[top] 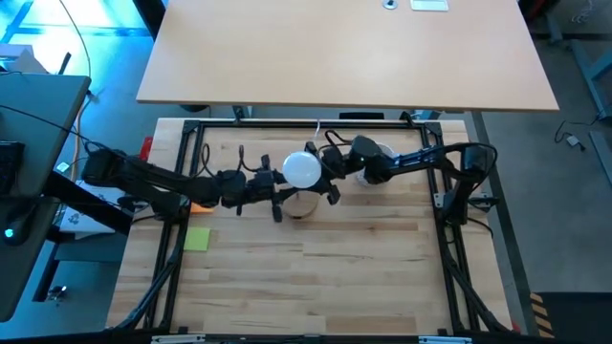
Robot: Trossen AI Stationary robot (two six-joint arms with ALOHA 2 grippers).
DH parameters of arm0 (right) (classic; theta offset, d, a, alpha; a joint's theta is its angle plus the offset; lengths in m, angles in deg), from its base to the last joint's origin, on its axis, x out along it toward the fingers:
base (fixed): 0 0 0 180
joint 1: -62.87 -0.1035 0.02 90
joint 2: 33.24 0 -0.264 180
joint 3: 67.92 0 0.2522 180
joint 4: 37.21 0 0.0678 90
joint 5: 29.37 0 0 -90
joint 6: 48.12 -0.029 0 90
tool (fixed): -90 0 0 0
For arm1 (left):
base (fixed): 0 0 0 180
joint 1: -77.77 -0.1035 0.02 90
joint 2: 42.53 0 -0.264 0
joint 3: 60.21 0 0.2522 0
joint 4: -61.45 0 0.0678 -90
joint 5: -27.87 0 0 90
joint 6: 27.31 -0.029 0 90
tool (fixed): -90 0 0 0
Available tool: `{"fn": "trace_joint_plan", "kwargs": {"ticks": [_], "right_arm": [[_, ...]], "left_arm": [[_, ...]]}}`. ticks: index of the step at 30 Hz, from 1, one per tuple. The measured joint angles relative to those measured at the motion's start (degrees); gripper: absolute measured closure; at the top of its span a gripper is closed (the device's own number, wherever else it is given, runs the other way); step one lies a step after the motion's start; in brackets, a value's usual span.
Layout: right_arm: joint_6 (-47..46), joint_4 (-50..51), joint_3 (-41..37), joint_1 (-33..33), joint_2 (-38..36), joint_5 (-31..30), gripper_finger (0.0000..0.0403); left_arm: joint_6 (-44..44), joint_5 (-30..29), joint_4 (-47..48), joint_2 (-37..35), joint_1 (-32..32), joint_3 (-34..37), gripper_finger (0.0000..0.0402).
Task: Screw lightbulb
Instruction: Insert the light bulb into the brown lamp
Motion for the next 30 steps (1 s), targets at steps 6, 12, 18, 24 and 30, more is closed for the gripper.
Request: {"fn": "trace_joint_plan", "kwargs": {"ticks": [6,12,18,24,30], "right_arm": [[1.97,12.13,4.3,2.57,-1.9,12.21,0.0164],[14.61,25.32,9.55,0.99,-1.84,12.65,0.0162],[20.52,31.08,11.5,-0.14,-1.82,12.36,0.0217],[20.08,31.11,11.5,0.06,-1.73,12.15,0.0269],[19.67,30.51,11.5,2.49,-2.48,12.09,0.0269]], "left_arm": [[2.49,5.83,5.05,-2.33,-0.39,-0.09,0.0308],[5.57,9.73,6.15,-1.74,-1.77,0.02,0.0308],[6.35,10.71,6.84,-1.8,-1.84,-0.06,0.0308],[6.83,9.95,8.17,-1.87,-1.62,-0.11,0.0308],[6.66,6.06,13.64,-2.62,-1.0,-0.56,0.0297]]}}
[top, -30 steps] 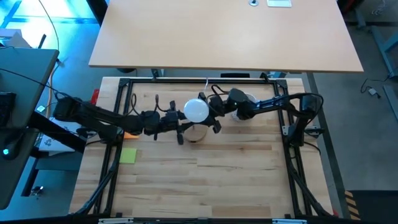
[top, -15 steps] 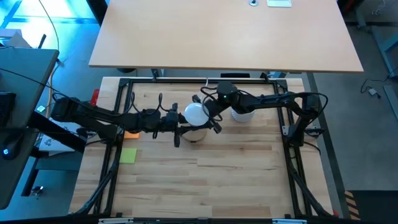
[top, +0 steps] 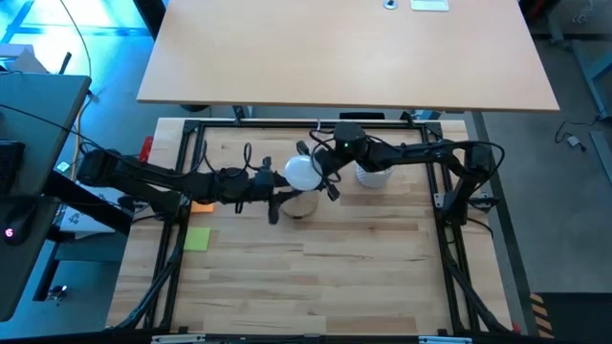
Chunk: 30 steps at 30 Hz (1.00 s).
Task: Screw lightbulb
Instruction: Insert the light bulb into the brown lamp
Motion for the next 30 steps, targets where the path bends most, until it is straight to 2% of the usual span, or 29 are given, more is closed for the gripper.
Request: {"fn": "trace_joint_plan", "kwargs": {"ticks": [4,8,11,13,17,21,24,27,30], "right_arm": [[-3.45,-1.59,0.43,4.48,-0.58,2.62,0.0269],[-6.51,-1.78,0.1,6.57,0.48,7.38,0.0269],[-6.64,-2.64,0.02,7.0,0.36,8.25,0.0269],[-6.46,-3.15,0.24,7.51,0.11,8.83,0.0269],[-5.64,-2.24,0.07,7.28,0.46,9.49,0.0269],[-5.39,-2.82,0.09,7.65,0.34,10.33,0.0269],[-5.32,-2.5,0.09,7.84,0.42,10.29,0.0269],[-5.81,-3.9,0.09,8.0,0.42,10.57,0.0269],[-6.24,-4.13,0.09,8.08,0.42,11.19,0.0269]], "left_arm": [[1.49,-4.77,7.39,-1.04,0.68,0.38,0.0215],[2.34,-17.45,8.41,-1.12,2.05,1.6,0.0174],[1.64,-24.15,6.22,-0.8,3.85,2.13,0.017],[-0.55,-26.34,3.4,-1.03,5.38,2.09,0.0171],[-7.63,-27.28,0.3,-1.31,7.99,-0.11,0.0172],[-8.27,-29.76,2.71,-2.99,8.94,-2.57,0.0172],[-5.19,-32.99,9.39,-3.9,8.64,-2.76,0.0171],[3.43,-37.65,18.92,-3.8,6.03,-2.98,0.0171],[8.7,-33.51,20.33,-0.93,2.34,-1.33,0.0164]]}}
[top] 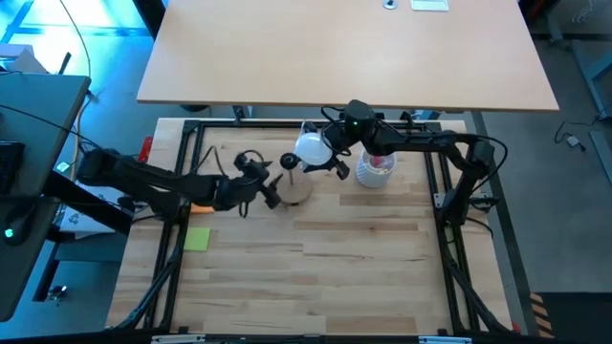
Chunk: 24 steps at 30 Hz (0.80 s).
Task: Screw lightbulb
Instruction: Insert the light bulb into the brown lamp
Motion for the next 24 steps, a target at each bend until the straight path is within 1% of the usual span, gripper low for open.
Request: {"fn": "trace_joint_plan", "kwargs": {"ticks": [2,4,7,9,11,14,16,18,21,24], "right_arm": [[0.0,-0.06,0.0,0.07,0.0,0.04,0.0269],[-0.09,-0.19,0.0,0.09,0.0,0.15,0.0269],[-1.6,-0.02,0.0,0.04,0.0,0.13,0.0269],[-1.76,-0.08,0.0,0.09,0.0,0.13,0.0269],[-2.21,-0.17,0.0,0.09,0.0,0.08,0.0269],[-2.4,0.09,0.0,0.09,0.0,-0.73,0.0269],[-2.38,0.15,0.0,-0.01,0.0,-1.14,0.0269],[-2.57,0.1,0.01,-0.07,0.0,-1.13,0.0269],[-3.01,2.38,1.46,-0.07,0.02,-1.14,0.0269],[-1.83,6.75,3.9,-0.42,0.02,-1.16,0.0269]], "left_arm": [[0.01,5.06,-4.83,2.27,-2.35,1.04,0.0157],[-1.94,7.49,-10.67,4.63,-4.13,1.8,0.0149],[-6.35,7.63,-18.72,7.47,-5.29,2.11,0.0142],[-8.33,6.48,-23.8,8.61,-5.43,2.05,0.0141],[-8.89,5.24,-25.78,9.4,-5.44,2.01,0.0144],[-8.84,5.13,-26.75,9.46,-5.83,2.07,0.0168],[-8.54,7.05,-26.99,9.47,-6.42,2.0,0.0201],[-8.5,10.41,-27.41,9.47,-6.87,1.95,0.0239],[-10.17,15.24,-28.17,9.45,-7.58,1.95,0.0242],[-12.53,19.54,-29.41,9.45,-7.39,2.0,0.0242]]}}
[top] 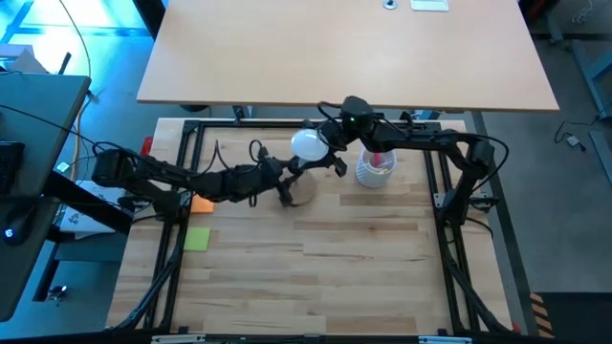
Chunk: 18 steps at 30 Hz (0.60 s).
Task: Screw lightbulb
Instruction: Insert the light bulb into the brown lamp
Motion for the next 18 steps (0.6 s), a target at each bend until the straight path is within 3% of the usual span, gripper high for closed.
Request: {"fn": "trace_joint_plan", "kwargs": {"ticks": [6,10,18], "right_arm": [[6.16,9.55,3.45,-0.72,-0.02,0.01,0.0269],[7.43,9.89,2.46,-1.86,-0.01,-1.24,0.0269],[10.61,11.58,1.41,-3.19,0.02,-1.57,0.0269]], "left_arm": [[-0.35,12.01,-2.13,0.02,0.07,0.07,0.0242],[-0.32,18.91,-1.47,0.02,0.09,0.07,0.0242],[-0.29,19.53,-1.0,0.02,0.09,0.07,0.0242]]}}
